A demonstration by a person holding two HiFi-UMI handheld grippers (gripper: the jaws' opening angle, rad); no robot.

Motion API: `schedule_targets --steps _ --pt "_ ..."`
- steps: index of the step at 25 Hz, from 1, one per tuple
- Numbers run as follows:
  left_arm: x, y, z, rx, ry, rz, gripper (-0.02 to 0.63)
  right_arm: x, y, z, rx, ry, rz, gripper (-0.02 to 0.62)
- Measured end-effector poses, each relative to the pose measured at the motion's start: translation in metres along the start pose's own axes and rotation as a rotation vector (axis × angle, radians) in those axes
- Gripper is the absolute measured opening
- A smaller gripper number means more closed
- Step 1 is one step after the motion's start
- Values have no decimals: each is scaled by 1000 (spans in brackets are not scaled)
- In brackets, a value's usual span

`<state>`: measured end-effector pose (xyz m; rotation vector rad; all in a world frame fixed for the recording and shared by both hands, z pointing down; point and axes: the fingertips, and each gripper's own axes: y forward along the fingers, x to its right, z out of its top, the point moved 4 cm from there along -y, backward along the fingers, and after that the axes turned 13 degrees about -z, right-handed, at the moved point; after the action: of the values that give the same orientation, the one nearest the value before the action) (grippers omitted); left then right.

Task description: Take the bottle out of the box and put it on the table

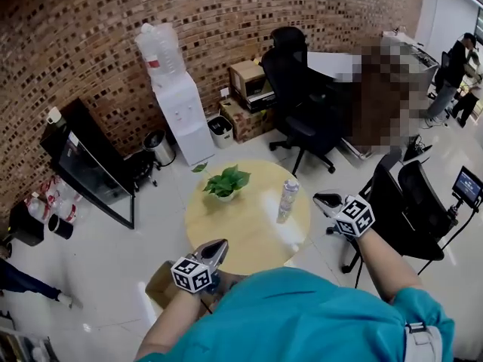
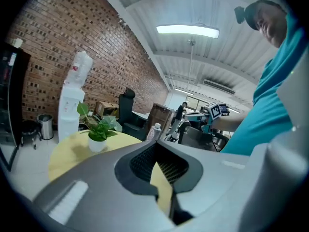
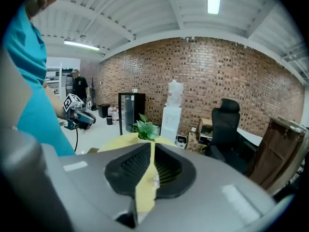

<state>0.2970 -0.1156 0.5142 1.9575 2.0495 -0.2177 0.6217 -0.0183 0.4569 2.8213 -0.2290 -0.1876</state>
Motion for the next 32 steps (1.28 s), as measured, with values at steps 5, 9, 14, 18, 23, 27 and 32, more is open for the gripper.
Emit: schedule_targets --steps 5,9,14,18,23,27,32 --pt "110 16 -16 46 -43 64 0 -16 -75 -20 51 97 186 2" --pt "163 -7 2 41 -48 66 0 -55 -100 6 28 151 316 2" --pt "191 -42 41 58 -28 115 0 -92 -113 51 56 209 480 2" --pt "216 -80 49 92 -9 132 0 -136 -138 67 63 246 556 2" --pt "270 -133 66 115 4 123 0 -192 -189 97 70 419 621 2" --pt "302 -185 60 86 19 104 0 -247 -207 113 57 511 634 3" --pt "323 -239 34 108 -37 97 0 -308 -227 125 43 564 635 31"
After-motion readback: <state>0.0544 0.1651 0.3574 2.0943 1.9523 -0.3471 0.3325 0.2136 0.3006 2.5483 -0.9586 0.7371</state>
